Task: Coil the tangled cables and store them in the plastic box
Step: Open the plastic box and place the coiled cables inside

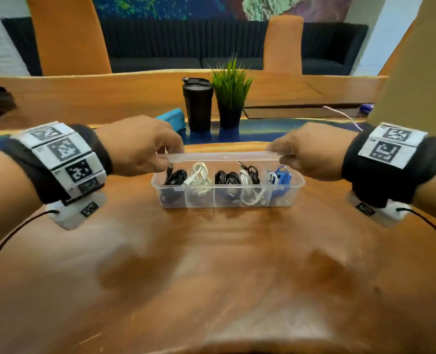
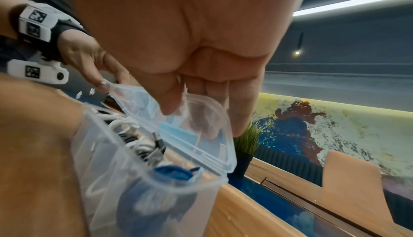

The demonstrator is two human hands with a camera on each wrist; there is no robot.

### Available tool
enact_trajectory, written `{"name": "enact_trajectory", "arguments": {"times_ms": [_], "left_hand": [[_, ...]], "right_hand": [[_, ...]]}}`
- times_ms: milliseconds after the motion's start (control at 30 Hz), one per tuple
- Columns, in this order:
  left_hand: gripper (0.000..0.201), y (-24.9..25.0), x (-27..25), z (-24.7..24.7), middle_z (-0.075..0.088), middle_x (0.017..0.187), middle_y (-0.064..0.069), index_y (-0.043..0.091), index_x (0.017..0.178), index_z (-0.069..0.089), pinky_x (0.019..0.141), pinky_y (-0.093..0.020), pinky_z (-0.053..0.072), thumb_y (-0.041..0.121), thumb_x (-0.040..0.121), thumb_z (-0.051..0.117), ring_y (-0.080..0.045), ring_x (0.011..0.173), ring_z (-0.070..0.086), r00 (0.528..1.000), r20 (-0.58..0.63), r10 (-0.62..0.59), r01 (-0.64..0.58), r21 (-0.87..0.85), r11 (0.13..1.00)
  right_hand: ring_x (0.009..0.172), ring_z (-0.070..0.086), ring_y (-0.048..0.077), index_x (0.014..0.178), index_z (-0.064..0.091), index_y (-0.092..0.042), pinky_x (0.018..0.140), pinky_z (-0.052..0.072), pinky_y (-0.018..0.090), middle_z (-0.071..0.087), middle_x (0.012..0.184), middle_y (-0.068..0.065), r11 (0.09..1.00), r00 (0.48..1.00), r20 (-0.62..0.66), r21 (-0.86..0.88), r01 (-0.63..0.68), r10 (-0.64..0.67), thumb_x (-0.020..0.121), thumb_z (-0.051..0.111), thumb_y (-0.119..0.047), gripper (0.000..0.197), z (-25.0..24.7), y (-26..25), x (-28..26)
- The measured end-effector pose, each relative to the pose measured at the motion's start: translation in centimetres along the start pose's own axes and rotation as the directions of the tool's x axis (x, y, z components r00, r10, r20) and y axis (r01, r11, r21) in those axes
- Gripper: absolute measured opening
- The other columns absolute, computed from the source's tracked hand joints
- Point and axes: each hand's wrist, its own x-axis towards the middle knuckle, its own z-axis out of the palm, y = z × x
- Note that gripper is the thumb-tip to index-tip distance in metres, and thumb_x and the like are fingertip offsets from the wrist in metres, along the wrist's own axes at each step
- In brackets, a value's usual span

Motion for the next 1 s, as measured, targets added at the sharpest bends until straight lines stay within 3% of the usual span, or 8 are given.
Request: {"name": "enact_trajectory", "arguments": {"times_ms": [167,267,400,533,667,733,833,1000], "left_hand": [[0.028,1.4,-2.0,2.3,0.058,0.098,0.011,0.031,0.109,0.070,0.073,-0.028,0.048,0.029,0.082,0.073,-0.009,0.082,0.057,0.999,0.032,-0.003,0.005,-0.051,0.999],[0.036,1.8,-2.4,3.3,0.053,0.105,0.011,0.031,0.112,0.066,0.081,-0.032,0.049,0.032,0.077,0.076,-0.014,0.093,0.056,0.998,0.058,-0.024,0.028,-0.065,0.997],[0.049,1.7,-2.8,4.3,0.054,0.110,0.009,0.032,0.109,0.066,0.086,-0.041,0.052,0.058,0.068,0.060,-0.019,0.097,0.058,0.997,0.069,-0.038,0.046,-0.114,0.992],[0.043,0.8,-2.8,4.2,0.055,0.108,0.016,0.037,0.101,0.069,0.087,-0.042,0.051,0.066,0.075,0.051,-0.014,0.096,0.060,0.993,0.105,-0.056,0.077,-0.214,0.974],[0.027,0.9,-2.0,3.3,0.056,0.120,0.009,0.040,0.091,0.065,0.097,-0.044,0.048,0.063,0.076,0.065,-0.014,0.110,0.057,0.980,0.187,-0.073,0.121,-0.261,0.958],[0.025,1.1,-1.1,3.0,0.056,0.124,0.002,0.034,0.090,0.065,0.098,-0.045,0.048,0.051,0.077,0.076,-0.019,0.117,0.054,0.965,0.245,-0.095,0.159,-0.260,0.952],[0.035,1.3,0.2,2.7,0.058,0.101,0.006,0.034,0.083,0.054,0.082,-0.045,0.053,0.054,0.069,0.079,-0.020,0.096,0.057,0.926,0.348,-0.150,0.232,-0.210,0.950],[0.042,1.4,1.3,3.6,0.061,0.088,0.002,0.027,0.084,0.050,0.066,-0.035,0.047,0.048,0.068,0.083,-0.020,0.081,0.056,0.901,0.361,-0.240,0.306,-0.136,0.942]], "right_hand": [[0.114,0.056,0.024,0.139,0.045,-0.031,0.093,0.049,0.040,0.058,0.130,0.001,0.997,0.996,0.076,-0.054,0.051,-0.047,0.098,0.045,-0.034,0.042,2.2,-0.4,-1.5],[0.120,0.051,0.019,0.144,0.039,-0.032,0.098,0.047,0.037,0.047,0.141,-0.006,0.998,0.996,0.079,-0.039,0.051,-0.048,0.094,0.053,-0.041,0.053,3.3,-0.4,-2.2],[0.133,0.041,0.018,0.149,0.030,-0.035,0.108,0.039,0.038,0.030,0.155,-0.011,0.998,0.982,0.183,-0.026,0.049,-0.043,0.081,0.055,-0.069,0.080,3.0,-0.7,-3.0],[0.139,0.034,0.013,0.138,0.050,-0.038,0.115,0.026,0.034,0.030,0.156,-0.013,0.956,0.971,0.238,0.284,-0.065,-0.005,0.076,0.045,-0.073,0.071,1.3,-0.3,-2.3],[0.130,0.047,0.016,0.101,0.070,-0.039,0.111,0.033,0.036,0.049,0.146,-0.004,0.903,0.981,0.187,0.410,-0.125,0.051,0.073,0.080,-0.042,0.030,1.5,0.6,-0.4],[0.111,0.057,0.021,0.096,0.061,-0.036,0.096,0.046,0.042,0.061,0.126,0.000,0.929,0.972,0.221,0.337,-0.152,0.078,0.065,0.085,-0.043,0.040,1.8,0.3,0.3],[0.085,0.055,0.014,0.097,0.049,-0.034,0.076,0.050,0.037,0.061,0.096,-0.004,0.956,0.966,0.241,0.247,-0.157,0.096,0.061,0.087,-0.045,0.054,2.0,-0.4,1.0],[0.080,0.053,0.011,0.100,0.044,-0.034,0.065,0.046,0.030,0.057,0.090,-0.007,0.978,0.971,0.227,0.168,-0.120,0.080,0.064,0.086,-0.044,0.057,2.1,-0.7,1.7]]}}
